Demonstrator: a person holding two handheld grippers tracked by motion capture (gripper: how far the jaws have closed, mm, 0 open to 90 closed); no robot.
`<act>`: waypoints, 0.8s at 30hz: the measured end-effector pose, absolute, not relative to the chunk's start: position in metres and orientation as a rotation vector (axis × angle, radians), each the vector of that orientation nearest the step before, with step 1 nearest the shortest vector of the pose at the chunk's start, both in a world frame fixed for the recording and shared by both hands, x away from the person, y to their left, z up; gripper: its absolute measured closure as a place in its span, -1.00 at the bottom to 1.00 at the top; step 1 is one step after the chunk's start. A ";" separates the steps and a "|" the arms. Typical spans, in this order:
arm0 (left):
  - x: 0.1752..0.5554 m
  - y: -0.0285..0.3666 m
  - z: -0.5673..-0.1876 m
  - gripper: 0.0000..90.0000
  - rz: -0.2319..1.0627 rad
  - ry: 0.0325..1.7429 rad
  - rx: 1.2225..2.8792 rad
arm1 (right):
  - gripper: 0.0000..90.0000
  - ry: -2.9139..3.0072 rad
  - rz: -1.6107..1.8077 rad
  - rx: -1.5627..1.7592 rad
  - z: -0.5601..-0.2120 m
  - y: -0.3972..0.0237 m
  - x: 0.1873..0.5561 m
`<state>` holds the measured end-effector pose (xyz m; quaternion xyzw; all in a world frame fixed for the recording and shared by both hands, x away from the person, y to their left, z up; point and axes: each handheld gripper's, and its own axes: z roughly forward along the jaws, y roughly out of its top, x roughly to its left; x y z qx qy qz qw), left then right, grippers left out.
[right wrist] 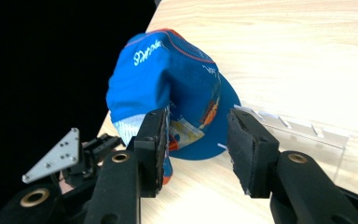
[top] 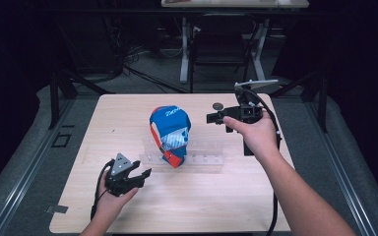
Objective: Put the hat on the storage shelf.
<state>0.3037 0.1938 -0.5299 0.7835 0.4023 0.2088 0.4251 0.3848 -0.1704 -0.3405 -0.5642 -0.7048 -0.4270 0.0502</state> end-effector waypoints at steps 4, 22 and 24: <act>0.301 0.201 -0.532 0.03 0.519 1.024 1.955 | 0.28 -2.175 -1.285 -1.713 -0.343 -0.172 0.378; 0.288 0.226 -0.546 0.02 0.487 1.093 1.927 | 0.24 -2.249 -1.268 -1.726 -0.362 -0.179 0.355; 0.288 0.227 -0.548 0.02 0.476 1.100 1.925 | 0.24 -2.258 -1.268 -1.729 -0.365 -0.180 0.352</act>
